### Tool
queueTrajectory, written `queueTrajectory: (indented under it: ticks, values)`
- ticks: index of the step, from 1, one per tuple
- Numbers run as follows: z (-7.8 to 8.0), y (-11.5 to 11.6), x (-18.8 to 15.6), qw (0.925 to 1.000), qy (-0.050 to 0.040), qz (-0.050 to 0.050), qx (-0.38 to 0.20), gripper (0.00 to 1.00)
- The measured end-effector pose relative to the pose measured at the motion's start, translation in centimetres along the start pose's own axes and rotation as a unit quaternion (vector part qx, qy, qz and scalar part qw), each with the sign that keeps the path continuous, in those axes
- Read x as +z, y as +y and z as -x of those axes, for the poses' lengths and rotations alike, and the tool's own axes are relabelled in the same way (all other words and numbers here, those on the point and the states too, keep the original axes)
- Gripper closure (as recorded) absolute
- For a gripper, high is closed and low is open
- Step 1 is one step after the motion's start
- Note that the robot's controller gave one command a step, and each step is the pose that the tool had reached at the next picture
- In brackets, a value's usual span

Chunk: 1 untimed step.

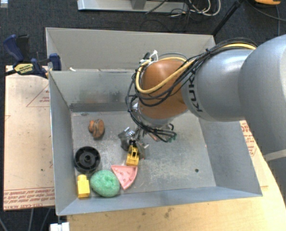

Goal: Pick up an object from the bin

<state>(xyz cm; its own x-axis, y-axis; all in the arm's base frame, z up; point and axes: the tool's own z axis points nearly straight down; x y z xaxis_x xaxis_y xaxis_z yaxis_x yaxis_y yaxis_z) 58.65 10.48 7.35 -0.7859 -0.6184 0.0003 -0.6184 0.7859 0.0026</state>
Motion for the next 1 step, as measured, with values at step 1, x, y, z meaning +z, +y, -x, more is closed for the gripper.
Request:
queueTrajectory:
  ticks: [1]
  values:
    - [-0.08, 0.08, -1.62, 1.0000, 0.0015, 0.001, 0.000, 1.00]
